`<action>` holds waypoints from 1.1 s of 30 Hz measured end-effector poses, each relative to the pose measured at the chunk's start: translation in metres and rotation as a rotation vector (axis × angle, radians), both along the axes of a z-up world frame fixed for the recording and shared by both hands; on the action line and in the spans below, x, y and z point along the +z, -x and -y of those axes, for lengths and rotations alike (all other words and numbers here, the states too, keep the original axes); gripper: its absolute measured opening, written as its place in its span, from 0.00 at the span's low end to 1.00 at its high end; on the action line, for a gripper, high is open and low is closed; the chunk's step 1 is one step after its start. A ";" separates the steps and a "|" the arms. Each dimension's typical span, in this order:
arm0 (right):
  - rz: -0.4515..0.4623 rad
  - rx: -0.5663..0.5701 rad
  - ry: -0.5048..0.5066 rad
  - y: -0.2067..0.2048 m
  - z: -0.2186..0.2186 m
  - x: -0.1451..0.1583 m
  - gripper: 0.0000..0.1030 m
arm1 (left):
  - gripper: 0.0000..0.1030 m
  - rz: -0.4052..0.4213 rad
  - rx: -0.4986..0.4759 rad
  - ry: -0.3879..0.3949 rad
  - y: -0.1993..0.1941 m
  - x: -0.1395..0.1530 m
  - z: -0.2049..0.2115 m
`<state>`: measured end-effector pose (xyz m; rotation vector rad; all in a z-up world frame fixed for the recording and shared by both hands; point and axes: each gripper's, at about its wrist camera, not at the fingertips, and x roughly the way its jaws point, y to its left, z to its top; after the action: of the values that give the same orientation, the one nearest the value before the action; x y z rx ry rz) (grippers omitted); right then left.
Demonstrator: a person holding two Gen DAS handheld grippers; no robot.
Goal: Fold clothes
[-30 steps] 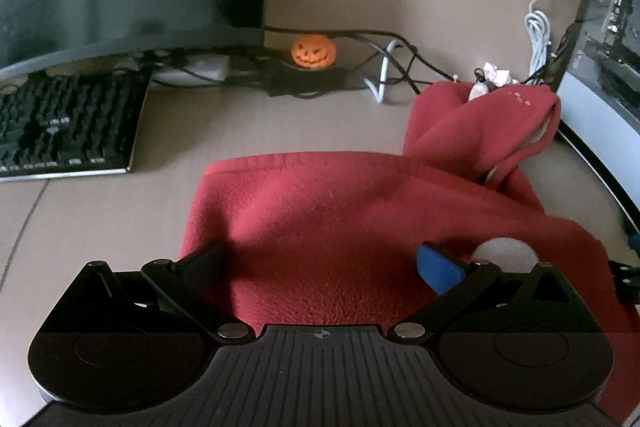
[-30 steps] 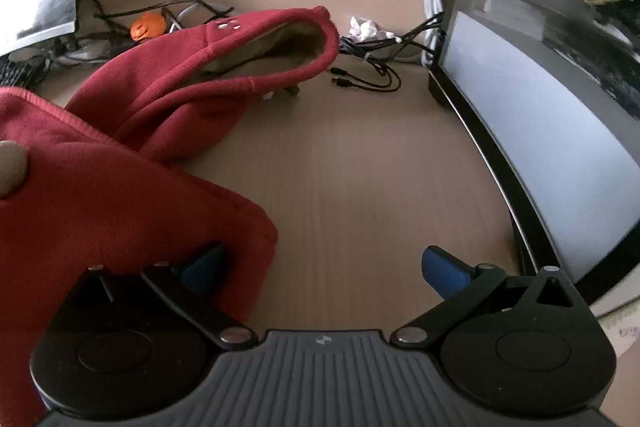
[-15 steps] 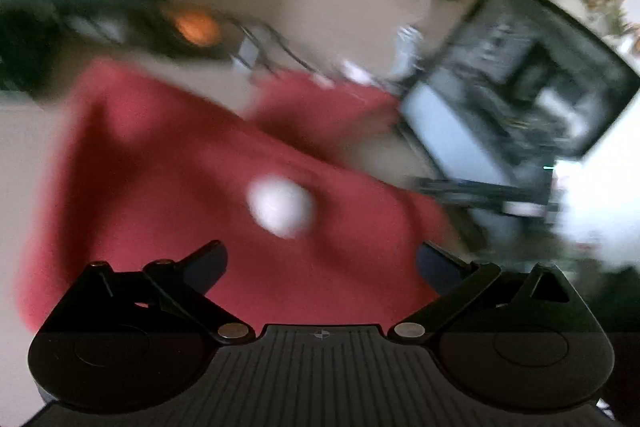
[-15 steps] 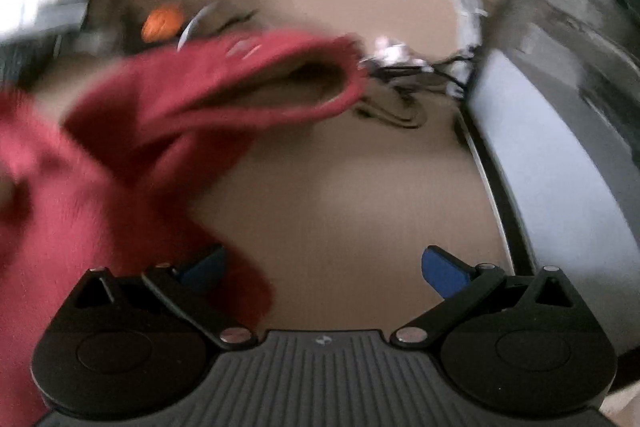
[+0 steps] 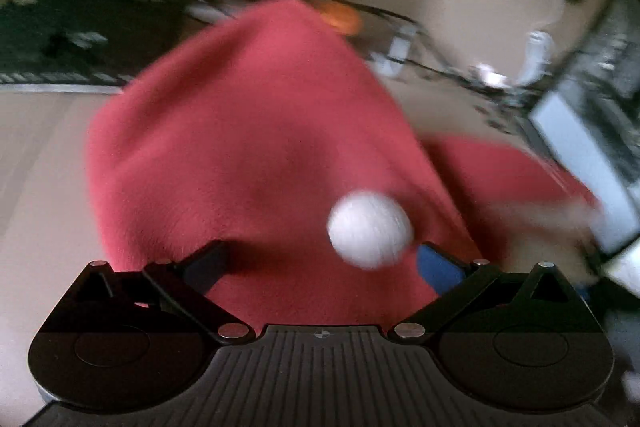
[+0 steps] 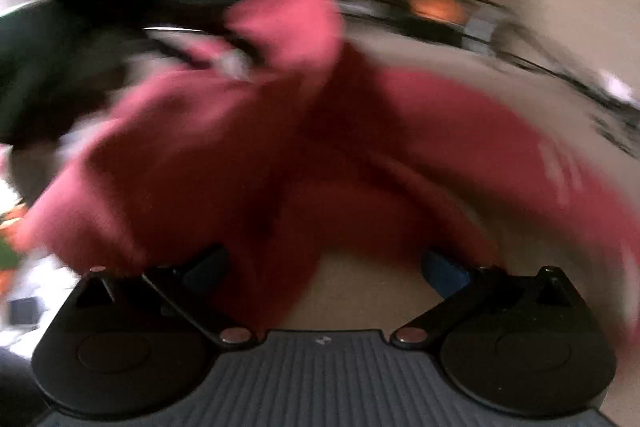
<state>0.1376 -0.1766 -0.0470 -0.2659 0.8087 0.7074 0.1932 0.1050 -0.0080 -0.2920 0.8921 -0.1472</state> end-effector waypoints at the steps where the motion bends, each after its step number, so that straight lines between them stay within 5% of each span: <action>1: 0.013 0.034 -0.020 0.005 -0.002 0.009 1.00 | 1.00 0.000 0.019 -0.019 -0.004 0.001 -0.008; 5: 0.103 0.045 -0.101 0.012 0.024 0.053 1.00 | 1.00 0.001 0.031 -0.053 -0.003 0.004 -0.021; 8: 0.178 -0.060 -0.085 0.002 0.053 0.067 1.00 | 1.00 0.000 -0.018 -0.044 0.011 0.005 -0.014; 14: 0.248 -0.233 0.209 -0.037 0.069 0.032 1.00 | 1.00 -0.002 -0.115 -0.026 0.038 0.005 -0.001; 16: 0.221 -0.335 0.208 -0.059 0.085 0.027 1.00 | 1.00 0.017 -0.145 -0.097 0.046 -0.003 0.010; 18: 0.166 -0.491 0.098 -0.077 0.115 0.034 1.00 | 1.00 0.024 -0.158 -0.138 0.048 -0.005 0.018; 20: 0.216 -0.661 0.021 -0.084 0.144 0.050 1.00 | 1.00 0.028 -0.160 -0.157 0.048 -0.007 0.023; 22: 0.308 -0.761 0.058 -0.088 0.156 0.059 1.00 | 1.00 0.028 -0.148 -0.143 0.044 -0.009 0.024; 29: 0.254 -0.706 0.003 -0.059 0.171 0.057 1.00 | 1.00 0.053 -0.232 -0.083 0.033 -0.001 0.024; 33: 0.265 -0.608 -0.059 -0.028 0.146 0.060 1.00 | 1.00 0.215 -0.293 -0.052 0.020 0.040 0.020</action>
<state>0.1656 -0.3222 0.0128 -0.0486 0.5689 0.1184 0.1730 0.0846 0.0320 -0.0929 0.7194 -0.4184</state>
